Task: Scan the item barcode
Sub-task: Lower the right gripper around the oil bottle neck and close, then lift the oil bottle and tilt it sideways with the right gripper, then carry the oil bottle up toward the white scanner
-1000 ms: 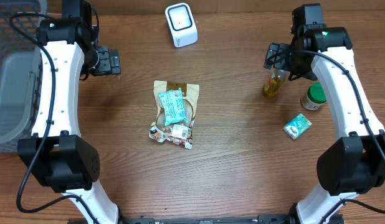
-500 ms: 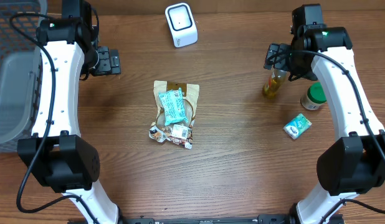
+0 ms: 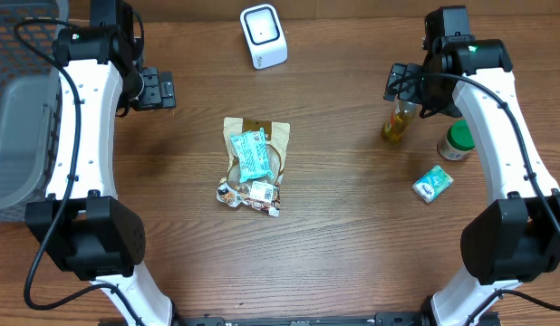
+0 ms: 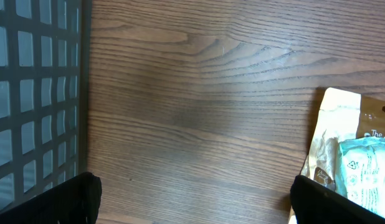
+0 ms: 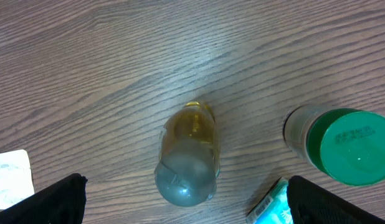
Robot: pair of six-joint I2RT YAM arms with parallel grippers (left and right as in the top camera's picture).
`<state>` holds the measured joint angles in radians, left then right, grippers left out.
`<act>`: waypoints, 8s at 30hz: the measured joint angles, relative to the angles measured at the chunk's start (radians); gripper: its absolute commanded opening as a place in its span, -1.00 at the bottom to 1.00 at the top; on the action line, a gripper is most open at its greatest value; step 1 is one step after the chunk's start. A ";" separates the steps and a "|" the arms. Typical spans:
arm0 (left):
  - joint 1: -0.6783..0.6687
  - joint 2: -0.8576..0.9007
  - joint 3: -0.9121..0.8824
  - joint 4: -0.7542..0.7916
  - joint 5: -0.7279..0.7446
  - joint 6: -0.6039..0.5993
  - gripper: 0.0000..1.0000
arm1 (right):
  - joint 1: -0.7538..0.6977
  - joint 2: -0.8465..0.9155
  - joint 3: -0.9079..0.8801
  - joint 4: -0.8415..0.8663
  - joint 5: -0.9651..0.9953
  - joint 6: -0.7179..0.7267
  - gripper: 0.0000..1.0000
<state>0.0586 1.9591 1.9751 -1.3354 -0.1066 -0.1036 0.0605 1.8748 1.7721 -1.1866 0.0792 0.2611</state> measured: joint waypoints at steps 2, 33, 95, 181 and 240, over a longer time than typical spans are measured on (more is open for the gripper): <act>0.000 0.000 0.000 0.000 0.000 0.000 0.99 | 0.000 0.000 0.000 0.000 0.000 0.000 1.00; 0.000 0.000 0.000 0.000 0.000 0.000 0.99 | 0.000 0.000 0.000 0.004 0.011 0.000 1.00; 0.000 0.000 0.000 0.000 0.000 0.000 0.99 | 0.000 0.000 -0.208 0.207 0.015 0.000 0.46; 0.000 0.000 0.000 0.000 0.000 0.000 0.99 | 0.093 0.007 -0.091 -0.069 -0.440 -0.623 -0.25; 0.000 0.000 0.000 0.000 0.000 0.000 0.99 | -0.033 0.007 -0.130 -0.422 -1.411 -0.910 -0.20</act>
<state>0.0586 1.9591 1.9747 -1.3354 -0.1066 -0.1036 0.0277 1.8816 1.6424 -1.6081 -1.3315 -0.6491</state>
